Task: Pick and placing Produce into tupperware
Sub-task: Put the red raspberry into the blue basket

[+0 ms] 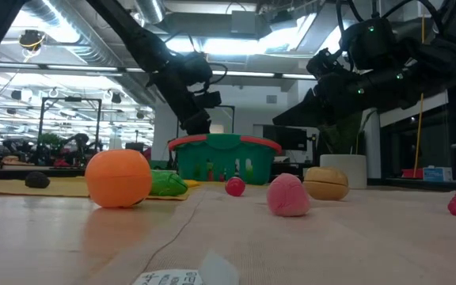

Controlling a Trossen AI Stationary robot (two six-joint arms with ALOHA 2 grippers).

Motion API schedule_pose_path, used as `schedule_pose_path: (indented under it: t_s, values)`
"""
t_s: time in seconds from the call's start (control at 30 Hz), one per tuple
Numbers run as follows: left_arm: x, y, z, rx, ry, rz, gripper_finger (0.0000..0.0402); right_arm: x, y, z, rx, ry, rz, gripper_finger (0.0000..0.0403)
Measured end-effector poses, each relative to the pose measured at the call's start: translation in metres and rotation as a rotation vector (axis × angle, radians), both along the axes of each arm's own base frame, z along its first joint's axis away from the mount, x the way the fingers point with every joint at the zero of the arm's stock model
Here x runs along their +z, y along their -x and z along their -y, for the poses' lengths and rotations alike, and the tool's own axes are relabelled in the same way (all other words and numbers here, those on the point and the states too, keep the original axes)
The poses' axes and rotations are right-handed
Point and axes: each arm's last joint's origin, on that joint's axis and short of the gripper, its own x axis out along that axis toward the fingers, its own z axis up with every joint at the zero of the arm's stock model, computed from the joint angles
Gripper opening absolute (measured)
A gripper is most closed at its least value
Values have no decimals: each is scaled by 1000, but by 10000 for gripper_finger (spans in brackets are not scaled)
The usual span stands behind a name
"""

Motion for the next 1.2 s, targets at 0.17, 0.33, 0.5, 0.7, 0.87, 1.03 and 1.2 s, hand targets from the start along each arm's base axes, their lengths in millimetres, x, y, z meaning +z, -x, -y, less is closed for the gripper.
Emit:
schedule_pose_path:
  t_s: [0.17, 0.33, 0.5, 0.7, 0.87, 1.03, 1.2]
  values:
    - [9, 2, 1, 0, -14, 21, 247, 0, 0, 0, 0, 1, 0, 28]
    - [35, 8, 7, -24, -36, 94, 247, 0, 0, 0, 1, 2, 0, 28]
    - [65, 16, 16, -79, -33, 196, 247, 0, 0, 0, 1, 3, 0, 28]
    - [93, 32, 29, -147, -4, 255, 247, 0, 0, 0, 2, 7, 4, 28]
    - [95, 49, 44, -200, 41, 288, 247, 2, -1, 0, 8, 33, 16, 28]
    - [80, 71, 65, -229, 32, 364, 247, 2, -1, 0, 8, 35, 19, 28]
    - [67, 101, 85, -213, -13, 474, 247, 2, -1, 0, 8, 35, 19, 28]
